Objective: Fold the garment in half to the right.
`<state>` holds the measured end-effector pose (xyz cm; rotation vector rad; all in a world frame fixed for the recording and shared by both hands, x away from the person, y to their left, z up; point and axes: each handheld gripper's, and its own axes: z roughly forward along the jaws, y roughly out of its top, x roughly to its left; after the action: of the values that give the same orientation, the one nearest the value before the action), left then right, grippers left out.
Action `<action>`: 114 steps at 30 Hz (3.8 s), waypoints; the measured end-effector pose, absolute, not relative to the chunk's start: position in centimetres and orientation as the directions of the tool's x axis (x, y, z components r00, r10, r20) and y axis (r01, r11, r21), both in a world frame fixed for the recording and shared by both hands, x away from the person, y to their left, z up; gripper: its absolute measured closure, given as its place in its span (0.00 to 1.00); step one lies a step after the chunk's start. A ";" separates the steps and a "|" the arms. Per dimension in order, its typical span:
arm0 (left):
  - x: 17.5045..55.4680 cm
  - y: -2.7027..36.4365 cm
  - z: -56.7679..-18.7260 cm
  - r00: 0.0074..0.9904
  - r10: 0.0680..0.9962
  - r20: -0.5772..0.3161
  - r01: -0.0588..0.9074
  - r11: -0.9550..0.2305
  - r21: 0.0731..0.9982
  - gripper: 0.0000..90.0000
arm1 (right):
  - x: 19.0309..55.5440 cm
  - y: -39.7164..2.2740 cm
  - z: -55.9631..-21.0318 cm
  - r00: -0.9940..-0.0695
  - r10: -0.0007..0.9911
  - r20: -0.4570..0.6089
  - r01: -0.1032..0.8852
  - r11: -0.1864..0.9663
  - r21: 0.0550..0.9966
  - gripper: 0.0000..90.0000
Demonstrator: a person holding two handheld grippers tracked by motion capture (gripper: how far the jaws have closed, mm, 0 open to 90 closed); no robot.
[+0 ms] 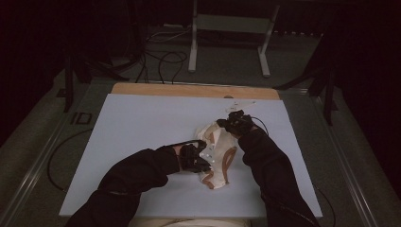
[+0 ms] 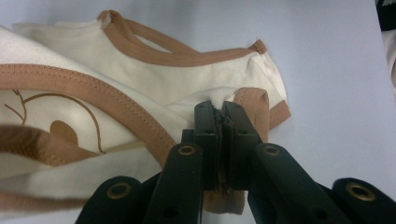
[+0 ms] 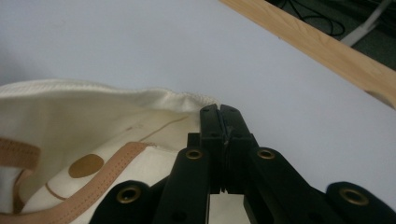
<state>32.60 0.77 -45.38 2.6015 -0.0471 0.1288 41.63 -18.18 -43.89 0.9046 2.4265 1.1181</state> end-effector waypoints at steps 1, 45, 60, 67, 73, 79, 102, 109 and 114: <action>32.7 0.6 -45.4 0.995 -0.014 0.096 -0.061 -0.862 0.503 0.96 | 41.7 -18.4 -44.1 -0.746 0.666 -0.022 0.413 0.488 0.769 0.99; 33.7 -3.8 -48.7 0.999 0.040 -0.014 0.041 -0.870 0.491 0.94 | 43.5 -21.8 -51.9 -0.683 0.727 0.067 0.549 0.451 0.704 0.98; 32.6 -3.0 -47.4 0.999 0.034 -0.024 0.042 -0.822 0.568 0.58 | 43.4 -23.3 -49.7 -0.646 0.762 0.045 0.560 0.433 0.706 0.58; 32.2 -1.9 -45.6 0.998 0.057 -0.003 0.047 -0.790 0.611 0.41 | 43.0 -24.0 -48.0 -0.641 0.768 0.015 0.550 0.445 0.706 0.45; 32.1 -0.3 -44.4 0.994 0.106 -0.008 0.085 -0.754 0.652 0.23 | 42.8 -24.6 -47.4 -0.632 0.774 -0.025 0.554 0.475 0.684 0.42; 32.0 2.1 -43.9 0.990 0.131 -0.044 0.124 -0.711 0.692 0.02 | 42.2 -25.3 -46.3 -0.619 0.785 -0.004 0.550 0.437 0.712 0.43; 28.4 14.4 -47.7 0.911 0.400 -0.100 0.312 -0.510 0.802 0.00 | 42.9 -21.3 -48.2 -0.641 0.761 0.102 0.623 0.439 0.647 0.66; 27.6 15.7 -49.2 0.892 0.432 -0.133 0.349 -0.470 0.810 0.00 | 43.1 -21.3 -48.7 -0.630 0.776 0.037 0.614 0.468 0.635 1.00; 27.6 16.5 -49.8 0.875 0.460 -0.152 0.371 -0.435 0.821 0.00 | 42.8 -21.4 -47.7 -0.635 0.773 0.002 0.583 0.477 0.658 1.00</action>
<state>27.55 16.46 -49.75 2.0712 0.6015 0.1156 42.80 -21.37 -47.71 1.1515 2.4325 0.9137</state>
